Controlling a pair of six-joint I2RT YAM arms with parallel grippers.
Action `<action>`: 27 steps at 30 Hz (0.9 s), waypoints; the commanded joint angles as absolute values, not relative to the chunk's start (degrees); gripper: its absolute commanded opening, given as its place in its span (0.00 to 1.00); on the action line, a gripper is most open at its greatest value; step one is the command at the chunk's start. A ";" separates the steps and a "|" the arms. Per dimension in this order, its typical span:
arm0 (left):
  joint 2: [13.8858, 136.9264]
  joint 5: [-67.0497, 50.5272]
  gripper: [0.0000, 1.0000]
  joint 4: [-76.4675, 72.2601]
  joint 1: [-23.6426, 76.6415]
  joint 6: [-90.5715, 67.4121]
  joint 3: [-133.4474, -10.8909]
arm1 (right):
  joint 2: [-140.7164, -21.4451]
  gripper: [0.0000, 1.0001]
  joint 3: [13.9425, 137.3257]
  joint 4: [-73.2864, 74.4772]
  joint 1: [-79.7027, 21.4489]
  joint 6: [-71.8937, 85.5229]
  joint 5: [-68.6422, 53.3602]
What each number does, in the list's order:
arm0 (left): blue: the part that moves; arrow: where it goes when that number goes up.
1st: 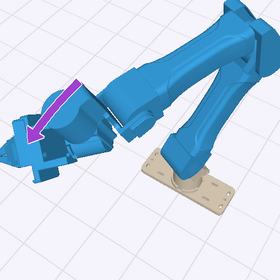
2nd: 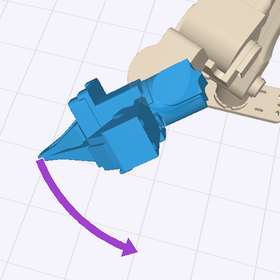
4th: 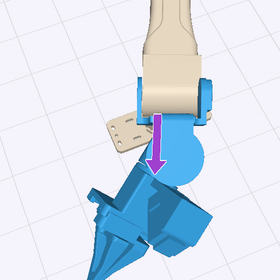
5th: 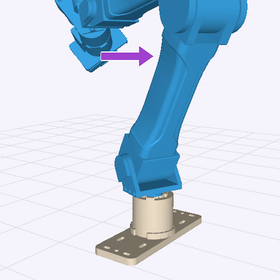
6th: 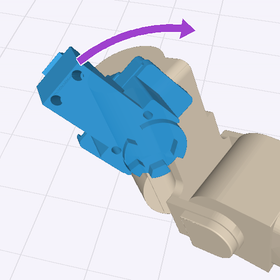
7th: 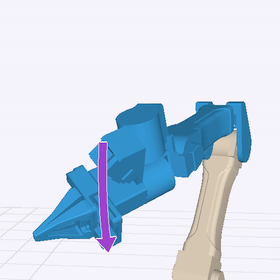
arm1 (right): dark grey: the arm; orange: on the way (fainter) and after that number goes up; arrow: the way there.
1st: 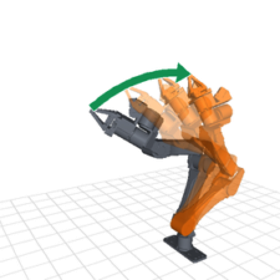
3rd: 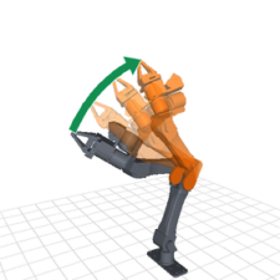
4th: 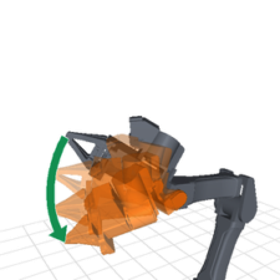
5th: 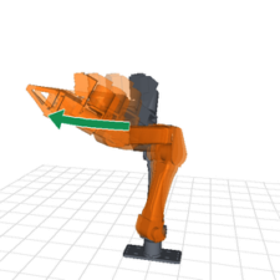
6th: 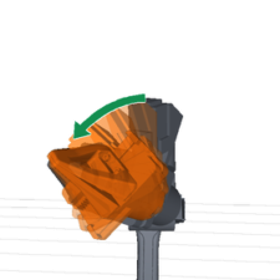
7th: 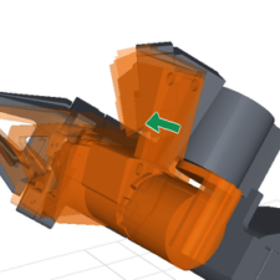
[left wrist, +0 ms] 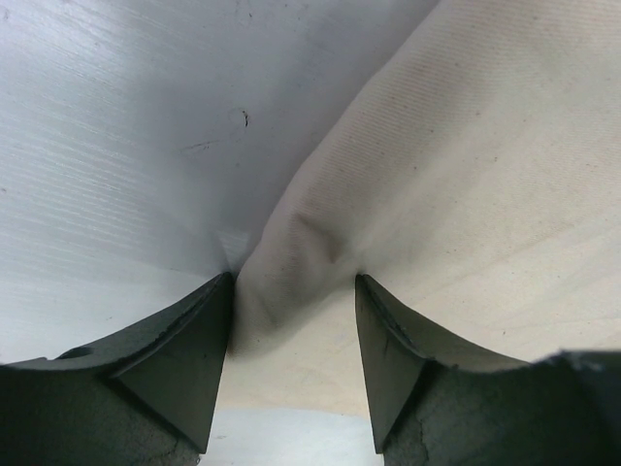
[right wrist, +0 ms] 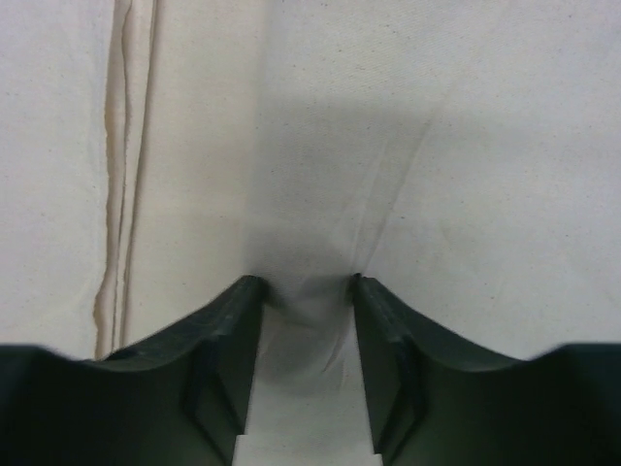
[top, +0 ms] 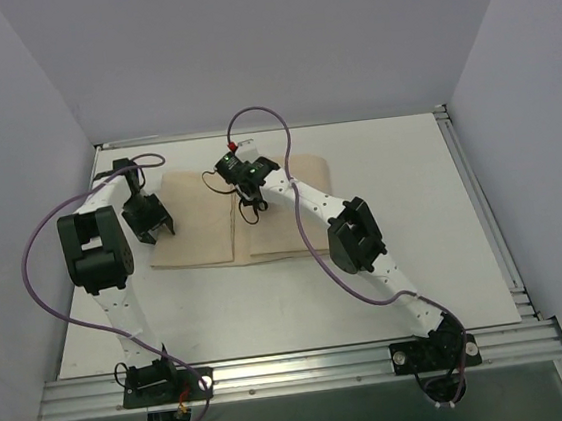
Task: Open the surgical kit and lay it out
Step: Open the surgical kit at the center of the board.
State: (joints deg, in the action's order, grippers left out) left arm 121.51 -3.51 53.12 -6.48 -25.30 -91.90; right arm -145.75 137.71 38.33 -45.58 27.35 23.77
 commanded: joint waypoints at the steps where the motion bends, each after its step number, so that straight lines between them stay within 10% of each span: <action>1: 121.46 -5.19 0.61 51.77 -6.50 -26.19 -91.32 | -147.66 0.32 138.34 39.11 -46.67 27.60 24.88; 11: 121.82 -5.10 0.57 51.59 -6.94 -26.28 -90.79 | -145.73 0.02 139.39 38.58 -46.58 26.46 25.58; 27: 121.99 -5.01 0.56 51.77 -7.73 -26.28 -90.79 | -141.94 0.24 137.72 37.53 -44.38 25.22 22.76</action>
State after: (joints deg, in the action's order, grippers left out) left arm 121.51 -4.19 53.19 -7.35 -25.87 -91.72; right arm -145.73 138.12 38.00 -44.64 25.43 22.65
